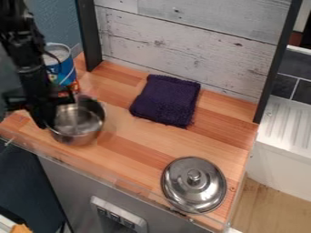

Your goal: Move the silver pot to the left bottom side of the table

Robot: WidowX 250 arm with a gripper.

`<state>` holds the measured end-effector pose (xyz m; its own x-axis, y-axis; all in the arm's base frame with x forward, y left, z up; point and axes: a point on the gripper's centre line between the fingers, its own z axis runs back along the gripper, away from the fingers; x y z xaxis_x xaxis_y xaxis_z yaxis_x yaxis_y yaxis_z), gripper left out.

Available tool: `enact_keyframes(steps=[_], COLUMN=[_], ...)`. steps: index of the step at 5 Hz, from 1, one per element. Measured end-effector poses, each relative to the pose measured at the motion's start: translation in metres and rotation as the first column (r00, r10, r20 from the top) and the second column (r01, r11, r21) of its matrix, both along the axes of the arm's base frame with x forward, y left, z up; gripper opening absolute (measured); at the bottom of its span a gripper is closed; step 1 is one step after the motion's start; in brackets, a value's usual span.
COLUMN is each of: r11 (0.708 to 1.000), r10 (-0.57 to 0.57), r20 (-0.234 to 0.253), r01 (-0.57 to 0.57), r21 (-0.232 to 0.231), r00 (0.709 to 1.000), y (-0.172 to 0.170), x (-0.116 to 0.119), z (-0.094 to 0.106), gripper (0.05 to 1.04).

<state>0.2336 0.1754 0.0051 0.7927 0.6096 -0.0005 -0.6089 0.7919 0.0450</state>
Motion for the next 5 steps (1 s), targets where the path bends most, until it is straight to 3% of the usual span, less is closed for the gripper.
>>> enact_keyframes(steps=[1, 2, 3, 4, 5], r11=[1.000, 0.997, 0.991, 0.976, 0.924], r10=[-0.021, -0.076, -0.125, -0.216, -0.382], r20=[0.003, -0.026, -0.010, -0.001, 0.042], r01=[0.021, 0.076, 0.126, 0.216, 0.381], r21=[0.005, 0.012, 0.044, 0.002, 0.039], r00=[1.000, 0.997, 0.992, 0.976, 0.923], y=[-0.002, 0.003, 0.021, 0.024, 0.022], x=[0.001, 0.000, 0.007, 0.002, 0.003], z=[-0.005, -0.011, 0.001, 0.009, 0.044], gripper=[0.096, 0.262, 0.541, 0.845, 1.019])
